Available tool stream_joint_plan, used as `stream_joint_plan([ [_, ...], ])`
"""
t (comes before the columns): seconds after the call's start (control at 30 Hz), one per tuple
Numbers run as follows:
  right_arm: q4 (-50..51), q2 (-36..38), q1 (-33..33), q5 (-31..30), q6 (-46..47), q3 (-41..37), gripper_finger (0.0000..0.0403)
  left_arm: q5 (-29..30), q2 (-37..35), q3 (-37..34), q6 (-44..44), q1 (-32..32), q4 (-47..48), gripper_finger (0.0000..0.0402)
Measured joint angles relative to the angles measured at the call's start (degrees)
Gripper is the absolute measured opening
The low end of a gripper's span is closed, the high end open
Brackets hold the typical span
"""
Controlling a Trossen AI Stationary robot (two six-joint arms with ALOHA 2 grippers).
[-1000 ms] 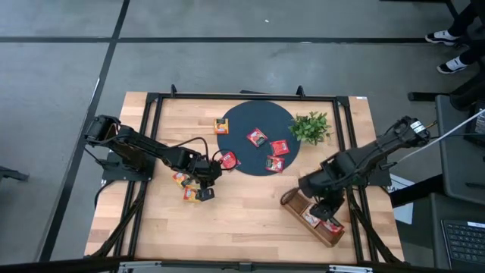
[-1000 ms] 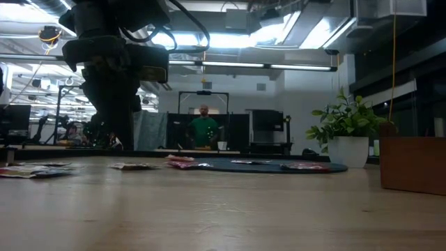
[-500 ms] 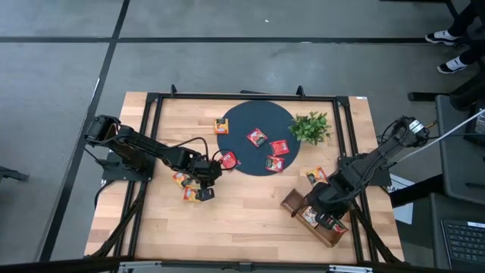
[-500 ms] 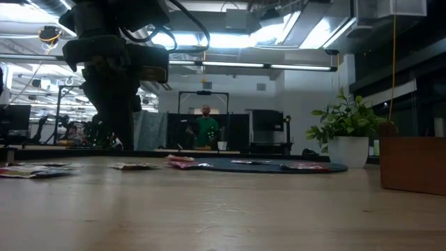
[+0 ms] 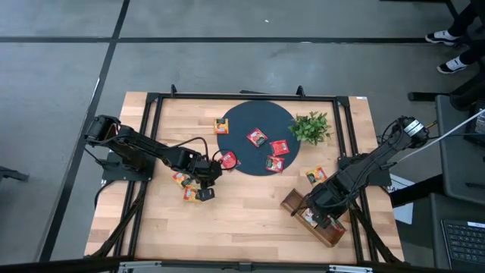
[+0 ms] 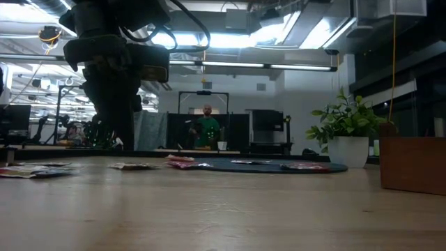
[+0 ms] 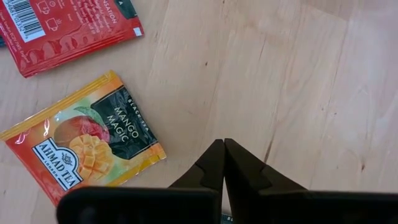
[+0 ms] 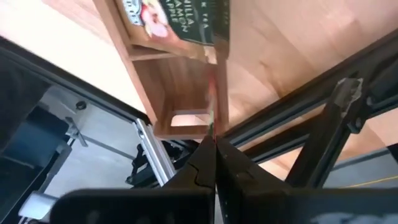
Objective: Pick & Place Tea
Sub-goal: Put the red tea bag into the right section of the wooden organizer
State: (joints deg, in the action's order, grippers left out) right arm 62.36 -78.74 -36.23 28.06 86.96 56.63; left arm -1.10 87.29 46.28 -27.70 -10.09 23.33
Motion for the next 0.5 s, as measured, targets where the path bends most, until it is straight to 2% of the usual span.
stream_joint_plan([
  [0.2, 0.0, 0.0, 0.0, -1.5, -0.1, 0.0, 0.0004, 0.0, 0.0, 0.0, 0.0, 0.0, 0.0, 0.0002],
  [0.5, 0.0, 0.0, 0.0, -1.7, -0.2, 0.0, 0.004, 0.0, 0.0, 0.0, 0.0, 0.0, 0.0, 0.001],
])
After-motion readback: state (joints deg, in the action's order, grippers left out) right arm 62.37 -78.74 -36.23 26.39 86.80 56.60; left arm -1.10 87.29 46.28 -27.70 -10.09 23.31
